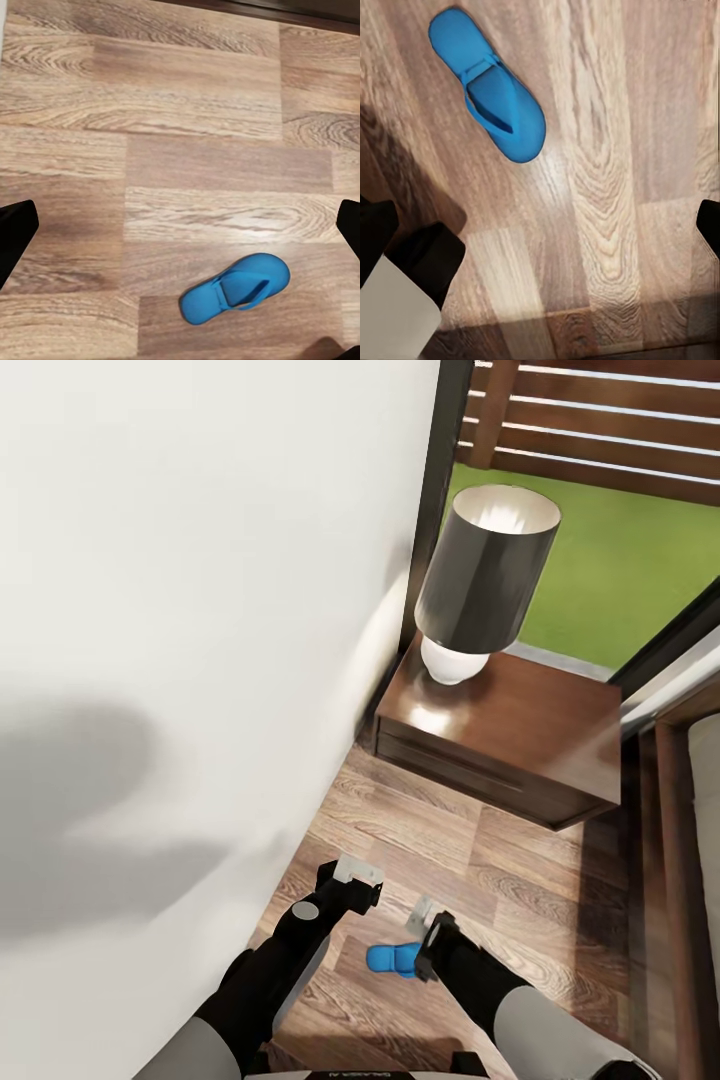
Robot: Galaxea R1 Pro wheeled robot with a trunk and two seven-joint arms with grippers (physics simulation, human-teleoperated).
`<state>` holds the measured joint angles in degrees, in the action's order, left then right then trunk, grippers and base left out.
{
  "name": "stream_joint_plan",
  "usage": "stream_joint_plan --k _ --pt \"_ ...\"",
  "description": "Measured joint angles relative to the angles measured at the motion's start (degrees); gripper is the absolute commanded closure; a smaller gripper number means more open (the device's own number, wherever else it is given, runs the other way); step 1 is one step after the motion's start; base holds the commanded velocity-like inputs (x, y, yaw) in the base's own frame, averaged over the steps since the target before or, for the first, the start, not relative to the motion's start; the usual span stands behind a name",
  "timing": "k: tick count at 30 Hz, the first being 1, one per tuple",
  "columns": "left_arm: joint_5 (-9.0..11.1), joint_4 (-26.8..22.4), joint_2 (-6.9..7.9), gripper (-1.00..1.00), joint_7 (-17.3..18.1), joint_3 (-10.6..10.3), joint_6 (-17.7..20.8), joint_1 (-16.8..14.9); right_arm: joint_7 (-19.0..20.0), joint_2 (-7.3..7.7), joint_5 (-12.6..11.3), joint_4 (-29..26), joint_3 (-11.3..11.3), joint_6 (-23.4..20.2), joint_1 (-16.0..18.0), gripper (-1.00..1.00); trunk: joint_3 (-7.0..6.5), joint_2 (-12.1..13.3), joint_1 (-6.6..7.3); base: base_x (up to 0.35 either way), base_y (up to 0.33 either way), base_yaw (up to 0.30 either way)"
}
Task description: In the bedroom, move the book from the bed onto either nightstand, and place the two sandals side by side next to the bed.
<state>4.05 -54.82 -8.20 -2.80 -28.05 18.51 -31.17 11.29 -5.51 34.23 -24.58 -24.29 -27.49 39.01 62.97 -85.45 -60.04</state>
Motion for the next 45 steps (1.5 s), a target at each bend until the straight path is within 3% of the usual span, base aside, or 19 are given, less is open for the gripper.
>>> stream_joint_plan --k 5,10,21,29,45 --pt "0.00 0.04 0.00 -1.00 0.01 0.02 0.02 0.00 0.63 -0.12 1.55 -0.03 -0.02 -0.11 0.12 -1.00 0.90 -2.01 -1.10 0.000 0.000 0.000" --pt "0.00 0.01 0.00 -1.00 -0.03 -0.04 0.01 0.02 2.03 -0.17 2.38 -0.06 -0.04 -0.18 0.45 -1.00 0.90 -2.02 -1.10 0.000 0.000 0.000" --pt "0.00 -0.03 0.00 -1.00 -0.06 -0.13 0.00 0.04 2.91 -0.10 2.66 0.01 0.03 -0.18 1.36 -1.00 2.51 -5.62 -3.08 0.000 0.000 0.000" --pt "0.00 -0.03 0.00 -1.00 -0.07 -0.06 0.01 0.06 3.39 -0.08 2.69 -0.01 0.04 -0.18 1.90 -1.00 2.52 -5.63 -3.08 0.000 0.000 0.000" --pt "0.00 -0.06 0.00 -1.00 -0.06 0.09 0.08 0.09 4.77 -0.14 2.76 -0.08 0.04 -0.26 2.87 -1.00 5.39 -12.03 -6.59 0.000 0.000 0.000"
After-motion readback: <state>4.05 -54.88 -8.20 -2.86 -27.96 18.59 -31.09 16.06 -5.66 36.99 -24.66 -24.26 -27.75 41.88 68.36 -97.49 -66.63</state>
